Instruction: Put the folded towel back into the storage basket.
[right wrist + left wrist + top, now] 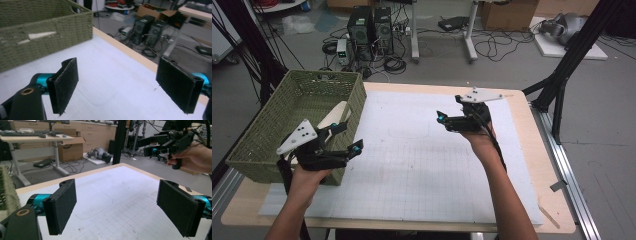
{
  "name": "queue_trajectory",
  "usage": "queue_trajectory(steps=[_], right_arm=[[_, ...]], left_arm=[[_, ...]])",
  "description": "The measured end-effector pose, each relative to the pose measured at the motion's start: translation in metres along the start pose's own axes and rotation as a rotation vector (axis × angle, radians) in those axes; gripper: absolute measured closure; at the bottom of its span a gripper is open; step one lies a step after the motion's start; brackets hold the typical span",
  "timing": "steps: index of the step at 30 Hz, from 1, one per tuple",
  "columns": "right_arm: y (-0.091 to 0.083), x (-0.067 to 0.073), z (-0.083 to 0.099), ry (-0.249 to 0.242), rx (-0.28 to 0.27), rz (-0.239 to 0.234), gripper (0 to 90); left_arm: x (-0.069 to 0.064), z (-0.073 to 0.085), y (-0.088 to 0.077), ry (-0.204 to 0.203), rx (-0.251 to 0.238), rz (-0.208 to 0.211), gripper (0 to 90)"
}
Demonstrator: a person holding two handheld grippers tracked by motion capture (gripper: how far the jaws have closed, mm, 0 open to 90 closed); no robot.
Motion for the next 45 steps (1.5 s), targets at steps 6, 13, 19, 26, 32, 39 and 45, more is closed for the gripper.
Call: queue_trajectory(steps=[6, 13, 19, 26, 32, 39, 45], right_arm=[[-0.028, -0.002, 0.028, 0.022, 0.011, 0.051, 17.1], [-0.057, 0.002, 0.063, 0.043, 0.024, 0.127, 17.1], [-0.075, 0.011, 0.091, 0.065, 0.033, 0.172, 17.1], [-0.083, 0.023, 0.126, 0.096, 0.062, 0.193, 17.1], [-0.082, 0.028, 0.147, 0.113, 0.085, 0.197, 17.1], [-0.083, 0.028, 0.161, 0.125, 0.109, 0.21, 17.1], [-0.083, 0.023, 0.173, 0.16, 0.132, 0.221, 17.1]], left_arm=[[-0.006, 0.007, 0.018, -0.006, 0.029, 0.046, 16.7], [-0.011, 0.016, 0.035, -0.009, 0.043, 0.086, 17.4], [-0.017, 0.029, 0.048, 0.002, 0.06, 0.111, 17.6], [-0.017, 0.051, 0.062, 0.011, 0.102, 0.122, 17.7], [-0.01, 0.068, 0.069, 0.002, 0.141, 0.116, 17.7], [-0.002, 0.088, 0.074, -0.001, 0.184, 0.08, 17.7], [0.008, 0.105, 0.077, -0.02, 0.212, 0.045, 17.9]])
Point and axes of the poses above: each handheld gripper's, and its own axes: y roughly forward along the jaws, z roughly out of its underside, x roughly to its left, the point moved 2 cm from there along y, roughly forward along the jaws, and after that the axes turned 10 degrees about -y, right-handed, at the moved point
